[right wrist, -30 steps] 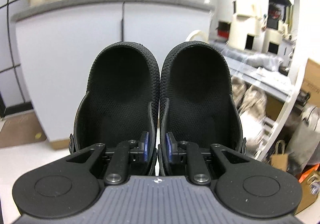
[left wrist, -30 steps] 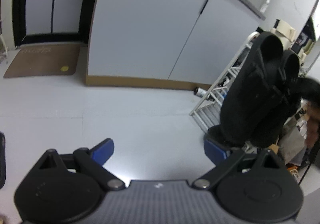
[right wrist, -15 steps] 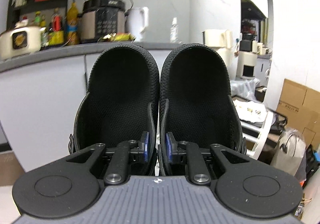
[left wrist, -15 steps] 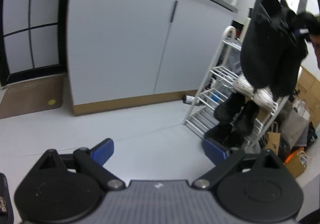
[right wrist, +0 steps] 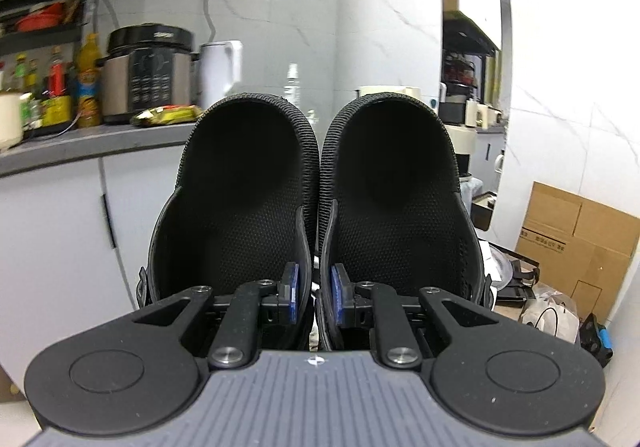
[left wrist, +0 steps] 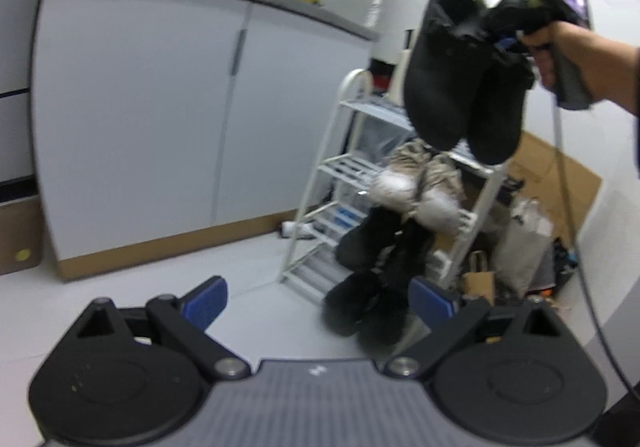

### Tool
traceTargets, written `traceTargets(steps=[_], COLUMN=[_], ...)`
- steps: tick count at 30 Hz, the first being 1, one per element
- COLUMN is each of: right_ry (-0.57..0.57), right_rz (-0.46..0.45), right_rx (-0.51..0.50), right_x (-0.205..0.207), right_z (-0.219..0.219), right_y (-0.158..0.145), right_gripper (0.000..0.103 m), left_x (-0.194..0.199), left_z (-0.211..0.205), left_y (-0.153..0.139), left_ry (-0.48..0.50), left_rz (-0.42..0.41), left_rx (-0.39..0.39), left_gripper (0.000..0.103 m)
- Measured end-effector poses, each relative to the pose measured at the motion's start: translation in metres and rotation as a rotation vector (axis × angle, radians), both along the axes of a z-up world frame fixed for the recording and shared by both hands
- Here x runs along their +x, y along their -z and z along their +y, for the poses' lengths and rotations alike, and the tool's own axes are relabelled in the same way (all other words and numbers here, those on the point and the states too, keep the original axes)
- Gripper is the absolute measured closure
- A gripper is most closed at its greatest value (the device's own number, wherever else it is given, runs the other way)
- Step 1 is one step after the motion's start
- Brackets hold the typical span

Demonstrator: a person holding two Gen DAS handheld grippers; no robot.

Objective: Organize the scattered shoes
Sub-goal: 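Carry the black clogs with the right tool up to the rack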

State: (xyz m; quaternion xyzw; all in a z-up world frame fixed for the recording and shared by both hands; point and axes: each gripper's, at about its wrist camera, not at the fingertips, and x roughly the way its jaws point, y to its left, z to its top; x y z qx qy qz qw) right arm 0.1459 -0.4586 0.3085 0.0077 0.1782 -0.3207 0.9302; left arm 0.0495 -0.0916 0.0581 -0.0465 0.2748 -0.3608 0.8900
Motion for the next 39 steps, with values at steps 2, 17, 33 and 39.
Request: traceTargets(steps=[2,17,33,39], right_ry=[0.017,0.182,0.314,0.341], right_rz=[-0.007,-0.007,0.002,0.02], right_rx=[0.008,0.199,0.348,0.384], right_x=[0.006,0.071,0.105,0.12], right_z=[-0.014,-0.105,-0.196,-0.232], right_y=[-0.004,0.013,0.033,0.057], right_gripper=[0.085,0.085,0.086,0.103], left_x=[-0.002,0.005,0.019,0.02], left_z=[-0.01,-0.048,-0.033,-0.034], left_y=[0.0,0.014,0.026,0.036], left_ry=[0.006,0.022,0.008,0.017], left_rz=[-0.02,-0.016,0.057,0.087], left_rx=[-0.027,-0.134,-0.038,0.043], left_gripper=[0.004,0.004,0.004,0.004])
